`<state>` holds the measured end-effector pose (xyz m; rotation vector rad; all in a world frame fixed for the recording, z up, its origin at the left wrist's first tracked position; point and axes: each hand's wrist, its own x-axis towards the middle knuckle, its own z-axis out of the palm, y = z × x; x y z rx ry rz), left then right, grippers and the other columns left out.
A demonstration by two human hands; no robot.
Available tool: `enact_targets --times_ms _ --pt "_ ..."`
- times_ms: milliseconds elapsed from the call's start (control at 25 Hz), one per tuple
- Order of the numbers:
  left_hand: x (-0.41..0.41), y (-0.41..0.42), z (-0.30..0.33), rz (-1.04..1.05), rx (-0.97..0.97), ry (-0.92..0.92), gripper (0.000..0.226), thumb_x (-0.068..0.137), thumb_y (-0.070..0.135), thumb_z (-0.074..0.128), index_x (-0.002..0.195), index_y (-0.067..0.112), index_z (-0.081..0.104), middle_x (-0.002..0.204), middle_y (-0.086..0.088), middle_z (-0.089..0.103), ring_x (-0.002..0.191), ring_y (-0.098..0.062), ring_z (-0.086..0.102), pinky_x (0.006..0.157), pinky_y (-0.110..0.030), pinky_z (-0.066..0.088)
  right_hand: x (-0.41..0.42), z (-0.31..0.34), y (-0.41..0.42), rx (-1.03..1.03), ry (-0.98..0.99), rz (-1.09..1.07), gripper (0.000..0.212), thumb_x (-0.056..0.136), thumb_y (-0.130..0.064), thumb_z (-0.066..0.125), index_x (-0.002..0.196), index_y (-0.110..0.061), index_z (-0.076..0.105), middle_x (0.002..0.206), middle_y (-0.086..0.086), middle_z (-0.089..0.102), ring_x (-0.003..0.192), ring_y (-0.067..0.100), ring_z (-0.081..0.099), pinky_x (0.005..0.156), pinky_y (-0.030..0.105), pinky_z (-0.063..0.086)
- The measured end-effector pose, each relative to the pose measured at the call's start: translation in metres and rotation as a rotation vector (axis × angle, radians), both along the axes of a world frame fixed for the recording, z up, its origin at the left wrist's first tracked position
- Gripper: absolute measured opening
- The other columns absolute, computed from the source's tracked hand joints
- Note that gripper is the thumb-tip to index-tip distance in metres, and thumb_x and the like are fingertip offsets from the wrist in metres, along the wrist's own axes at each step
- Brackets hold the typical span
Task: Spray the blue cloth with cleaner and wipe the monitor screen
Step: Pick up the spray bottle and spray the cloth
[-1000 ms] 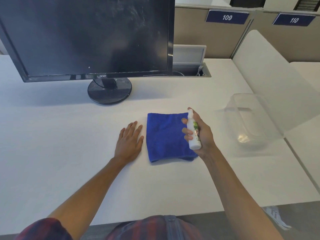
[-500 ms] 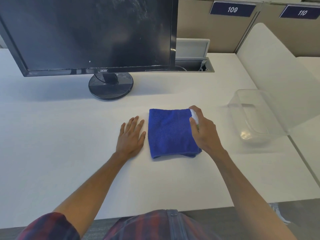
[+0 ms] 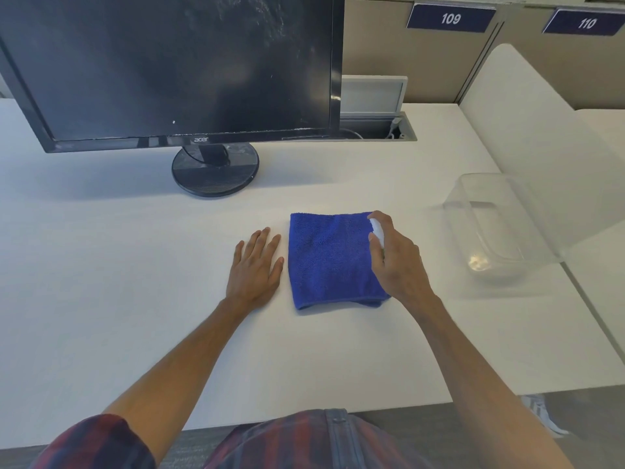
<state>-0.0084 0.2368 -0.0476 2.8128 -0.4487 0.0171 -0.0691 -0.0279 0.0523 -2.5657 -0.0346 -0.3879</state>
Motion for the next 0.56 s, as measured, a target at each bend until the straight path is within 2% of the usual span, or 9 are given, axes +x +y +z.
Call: enact_targets --times_ms 120,320,560 --pt "0.0 0.0 0.0 0.002 0.005 0.005 0.064 0.094 0.048 0.013 0.152 0.023 0.024 0.162 -0.002 0.017 0.149 -0.02 0.011 0.121 -0.043 0.006 0.001 0.0 0.0 -0.004 -0.021 -0.011 0.026 0.101 -0.016 0.039 0.126 -0.023 0.04 0.061 -0.009 0.037 0.054 0.014 0.044 0.056 0.036 0.043" --pt "-0.001 0.0 0.0 0.006 -0.004 0.004 0.063 0.094 0.048 0.014 0.151 0.023 0.026 0.161 -0.002 0.018 0.149 -0.02 0.012 0.121 -0.043 0.006 0.017 0.006 -0.001 -0.038 -0.027 -0.012 0.031 0.102 -0.02 0.036 0.132 -0.025 0.037 0.068 -0.007 0.042 0.057 0.012 0.045 0.059 0.032 0.037" --pt "-0.001 0.0 0.0 0.008 -0.009 -0.004 0.064 0.094 0.049 0.013 0.151 0.024 0.026 0.161 -0.001 0.018 0.149 -0.019 0.013 0.121 -0.042 0.006 0.029 0.014 0.001 -0.083 -0.028 0.015 0.028 0.101 -0.019 0.037 0.129 -0.022 0.037 0.064 -0.001 0.04 0.055 0.023 0.044 0.054 0.035 0.04"
